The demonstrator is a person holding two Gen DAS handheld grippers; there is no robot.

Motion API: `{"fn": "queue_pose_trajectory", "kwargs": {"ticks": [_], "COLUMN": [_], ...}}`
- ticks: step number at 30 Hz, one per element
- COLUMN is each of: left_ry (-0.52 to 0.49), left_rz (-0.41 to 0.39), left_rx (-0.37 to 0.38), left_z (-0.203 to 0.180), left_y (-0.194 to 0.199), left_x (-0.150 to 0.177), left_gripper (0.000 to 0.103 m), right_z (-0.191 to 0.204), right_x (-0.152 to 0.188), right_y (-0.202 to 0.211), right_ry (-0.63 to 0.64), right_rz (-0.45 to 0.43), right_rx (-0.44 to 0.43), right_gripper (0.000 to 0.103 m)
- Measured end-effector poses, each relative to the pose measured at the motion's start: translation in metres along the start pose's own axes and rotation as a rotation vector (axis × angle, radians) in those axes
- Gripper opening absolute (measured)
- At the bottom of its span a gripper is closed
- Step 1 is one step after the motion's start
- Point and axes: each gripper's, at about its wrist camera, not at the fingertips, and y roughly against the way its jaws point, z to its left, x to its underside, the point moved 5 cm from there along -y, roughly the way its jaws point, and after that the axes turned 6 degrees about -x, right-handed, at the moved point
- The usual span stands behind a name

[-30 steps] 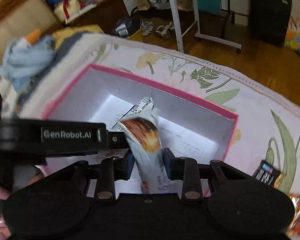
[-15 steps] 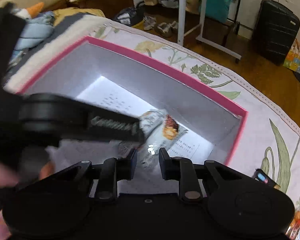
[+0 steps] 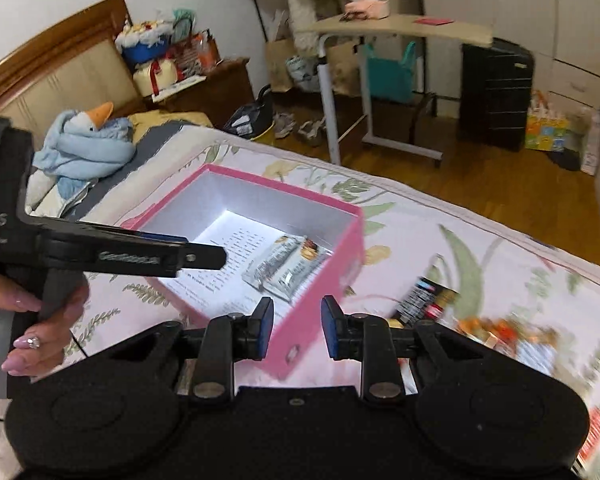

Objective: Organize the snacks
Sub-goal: 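Grasp a white snack bar with the left tool while the right tool grasps another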

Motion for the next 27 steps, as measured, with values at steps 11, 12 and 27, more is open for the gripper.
{"fn": "queue_pose_trajectory", "kwargs": {"ticks": [11, 12, 27], "left_ry": [-0.188, -0.192, -0.246], "left_rz": [0.002, 0.004, 0.078], "left_rx": [0.107, 0.109, 0.051], "left_z": [-0.102, -0.107, -0.130], "left_y": [0.021, 0.017, -0.072], "left_x": [0.042, 0.046, 0.098], "left_gripper": [0.050, 0.049, 0.048], "right_z": [-0.037, -0.044, -0.135], "right_x": [0.044, 0.048, 0.104], "right_y": [0.041, 0.039, -0.053], "right_ry": [-0.023, -0.045, -0.312], "right_rz": [-0.004, 0.004, 0.007], "right_rx": [0.074, 0.077, 0.119], "right_gripper": [0.036, 0.036, 0.042]}}
